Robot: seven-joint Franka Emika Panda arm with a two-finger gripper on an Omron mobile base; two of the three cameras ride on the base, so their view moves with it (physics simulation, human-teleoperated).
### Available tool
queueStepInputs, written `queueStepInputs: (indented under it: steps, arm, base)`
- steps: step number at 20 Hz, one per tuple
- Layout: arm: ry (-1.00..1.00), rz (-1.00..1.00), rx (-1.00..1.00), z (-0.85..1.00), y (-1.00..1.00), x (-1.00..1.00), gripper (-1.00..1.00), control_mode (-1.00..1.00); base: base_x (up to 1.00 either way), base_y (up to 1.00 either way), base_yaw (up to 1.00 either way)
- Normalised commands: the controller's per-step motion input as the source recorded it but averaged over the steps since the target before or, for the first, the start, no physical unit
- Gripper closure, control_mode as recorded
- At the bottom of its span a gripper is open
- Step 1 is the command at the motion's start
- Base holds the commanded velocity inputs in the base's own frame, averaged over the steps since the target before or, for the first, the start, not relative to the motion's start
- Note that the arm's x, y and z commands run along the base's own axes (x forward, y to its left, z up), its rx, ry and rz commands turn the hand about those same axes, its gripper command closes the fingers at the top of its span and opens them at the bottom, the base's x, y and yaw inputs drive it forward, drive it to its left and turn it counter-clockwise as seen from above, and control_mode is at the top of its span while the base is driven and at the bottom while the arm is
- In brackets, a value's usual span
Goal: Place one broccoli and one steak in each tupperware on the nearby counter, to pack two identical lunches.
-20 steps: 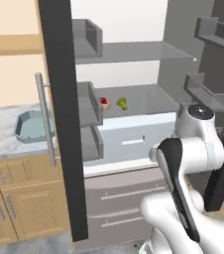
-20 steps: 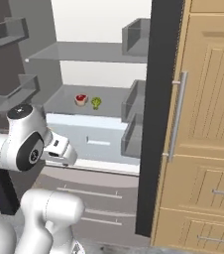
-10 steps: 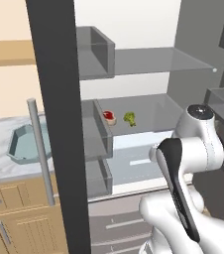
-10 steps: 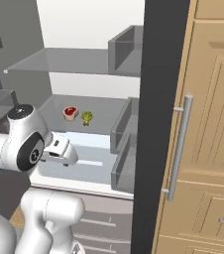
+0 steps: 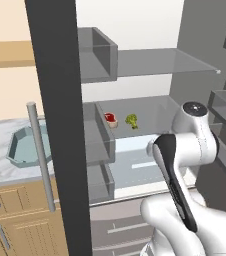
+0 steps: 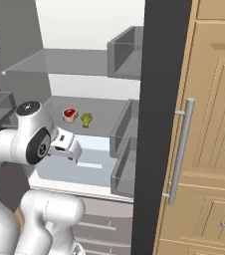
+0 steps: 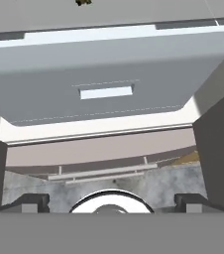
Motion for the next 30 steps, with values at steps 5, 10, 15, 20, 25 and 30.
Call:
queueStepInputs:
  steps: [5,10,15,20,25,30]
  arm:
    - [-0.03,0.0,0.01,0.0,0.0,0.4,-1.0,-1.0]
    - [-0.01,0.0,0.04,0.0,0.0,0.35,-1.0,-1.0]
    - [-0.08,0.03,0.09,0.0,0.15,0.33,-1.0,-1.0]
    - [-0.19,0.08,0.02,0.0,0.34,0.29,-1.0,-1.0]
    - [-0.19,0.02,-0.05,0.0,0.31,0.06,-1.0,-1.0]
    - [-0.04,0.0,-0.04,0.12,0.01,0.0,-1.0,-1.0]
  base:
    - [0.0,0.0,0.0]
    - [0.0,0.0,0.0]
    - [0.0,0.0,0.0]
    - [0.0,0.0,0.0]
    - [0.0,0.0,0.0]
    - [0.0,0.0,0.0]
